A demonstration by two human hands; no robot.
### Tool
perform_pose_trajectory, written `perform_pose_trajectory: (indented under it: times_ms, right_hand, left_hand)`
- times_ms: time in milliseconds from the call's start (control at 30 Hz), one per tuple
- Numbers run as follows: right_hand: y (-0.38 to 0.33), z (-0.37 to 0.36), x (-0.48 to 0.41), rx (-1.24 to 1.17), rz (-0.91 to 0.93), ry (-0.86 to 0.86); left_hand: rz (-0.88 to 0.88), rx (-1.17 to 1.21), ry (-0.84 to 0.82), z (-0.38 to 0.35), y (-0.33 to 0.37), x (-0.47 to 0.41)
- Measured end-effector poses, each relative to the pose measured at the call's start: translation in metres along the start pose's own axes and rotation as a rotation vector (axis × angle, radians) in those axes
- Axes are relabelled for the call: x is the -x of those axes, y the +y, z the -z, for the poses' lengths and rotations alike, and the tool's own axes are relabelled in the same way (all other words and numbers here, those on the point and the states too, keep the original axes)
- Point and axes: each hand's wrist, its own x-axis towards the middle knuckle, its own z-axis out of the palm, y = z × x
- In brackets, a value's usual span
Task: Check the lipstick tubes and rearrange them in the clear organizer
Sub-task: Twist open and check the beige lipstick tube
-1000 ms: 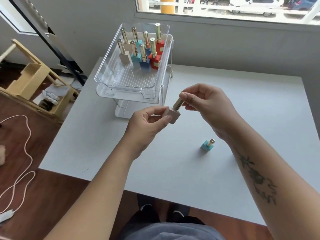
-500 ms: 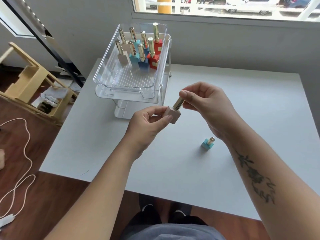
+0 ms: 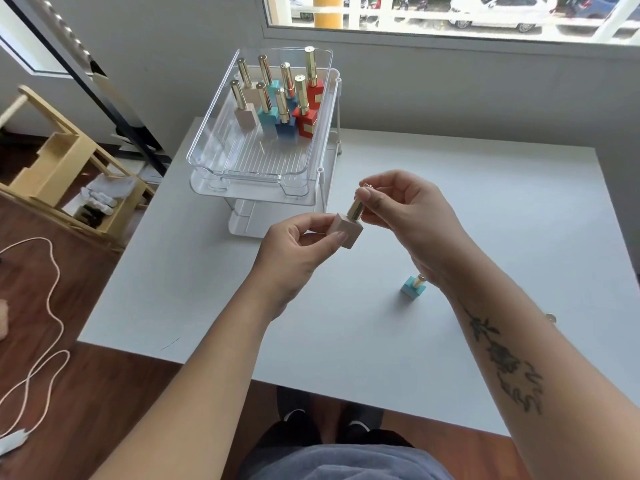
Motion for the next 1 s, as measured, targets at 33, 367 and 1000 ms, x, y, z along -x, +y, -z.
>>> perform_pose_trajectory:
  times_ms: [33,367,1000]
  right_hand:
    - [0.001,0.000,0.000,0.013,-0.007,0.013]
    - [0.002,0.007,0.003,-0.136,-0.017,-0.051]
    - [0.004,0.007,0.004,-0.082,-0.008,0.073]
  left_hand:
    - [-0.001,-0.002,-0.001,-0.001,0.000,0.000]
    - [0.003,-0.009,-0.016,-0.003,0.002,0.003]
    - [0.020,0.018,-0.048,-0.012,0.003,0.004]
